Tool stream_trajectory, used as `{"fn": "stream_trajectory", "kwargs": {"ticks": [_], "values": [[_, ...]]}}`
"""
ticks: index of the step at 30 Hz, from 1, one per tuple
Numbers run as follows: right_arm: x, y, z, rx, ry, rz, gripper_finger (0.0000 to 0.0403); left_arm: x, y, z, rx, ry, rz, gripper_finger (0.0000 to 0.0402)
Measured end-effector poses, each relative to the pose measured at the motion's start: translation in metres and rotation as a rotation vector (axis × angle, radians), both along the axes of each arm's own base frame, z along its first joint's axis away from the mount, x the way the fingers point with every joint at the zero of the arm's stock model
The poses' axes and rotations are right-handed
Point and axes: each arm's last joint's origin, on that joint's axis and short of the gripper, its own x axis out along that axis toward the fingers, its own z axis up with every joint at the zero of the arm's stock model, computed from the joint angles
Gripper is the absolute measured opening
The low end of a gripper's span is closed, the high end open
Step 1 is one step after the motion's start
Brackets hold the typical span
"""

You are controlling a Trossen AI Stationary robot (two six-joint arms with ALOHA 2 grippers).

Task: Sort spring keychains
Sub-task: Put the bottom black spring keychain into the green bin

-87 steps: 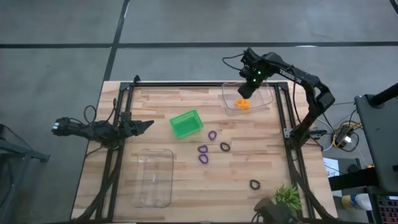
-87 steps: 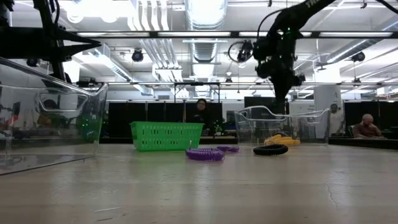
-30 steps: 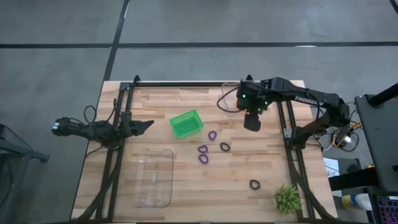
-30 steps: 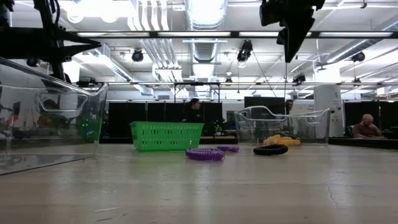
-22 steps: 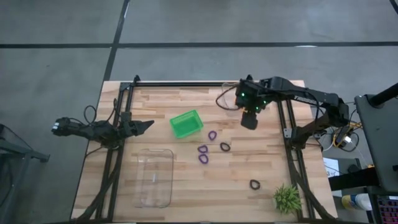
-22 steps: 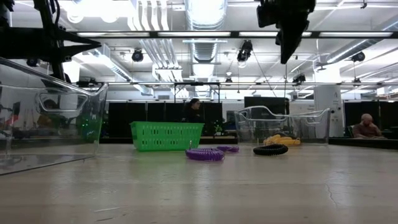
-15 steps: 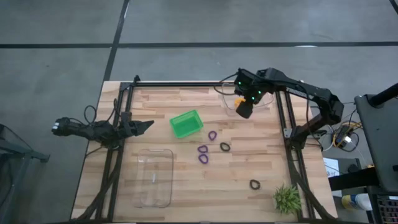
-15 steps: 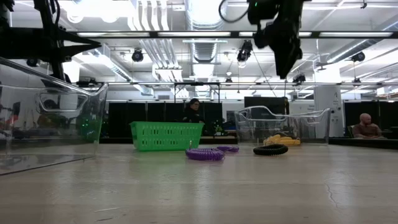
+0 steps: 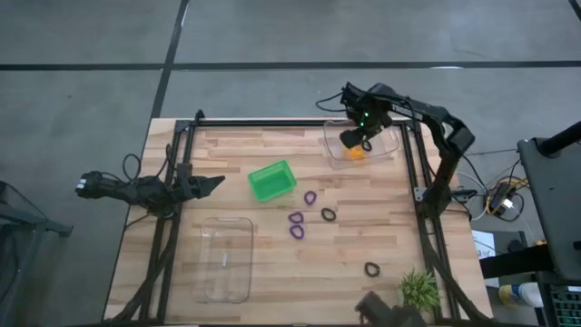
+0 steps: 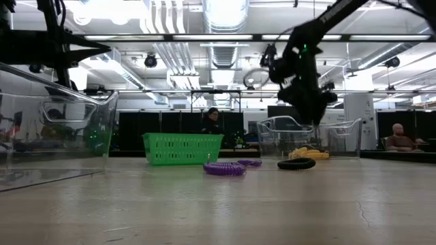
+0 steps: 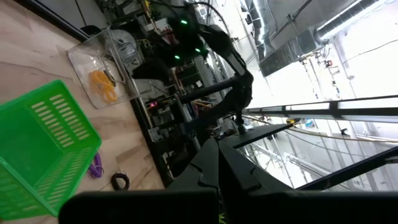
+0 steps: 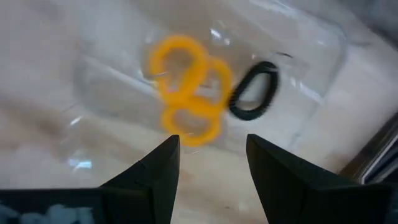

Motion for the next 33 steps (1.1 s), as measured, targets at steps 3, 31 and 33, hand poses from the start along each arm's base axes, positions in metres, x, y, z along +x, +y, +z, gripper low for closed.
{"fn": "stream_trajectory", "kwargs": {"ticks": [3,31,33], "values": [[-0.008,-0.015,-0.015,0.037,0.028,-0.066,0.0178,0.0,0.0,0.0,0.0,0.0,0.0,0.0],[-0.016,-0.048,-0.065,0.092,0.05,-0.183,0.0101,0.0,0.0,0.0,-0.01,-0.003,0.009,0.0],[-0.02,-0.049,-0.067,0.097,0.053,-0.193,0.0089,0.0,0.0,0.0,-0.013,-0.004,0.008,0.0]]}}
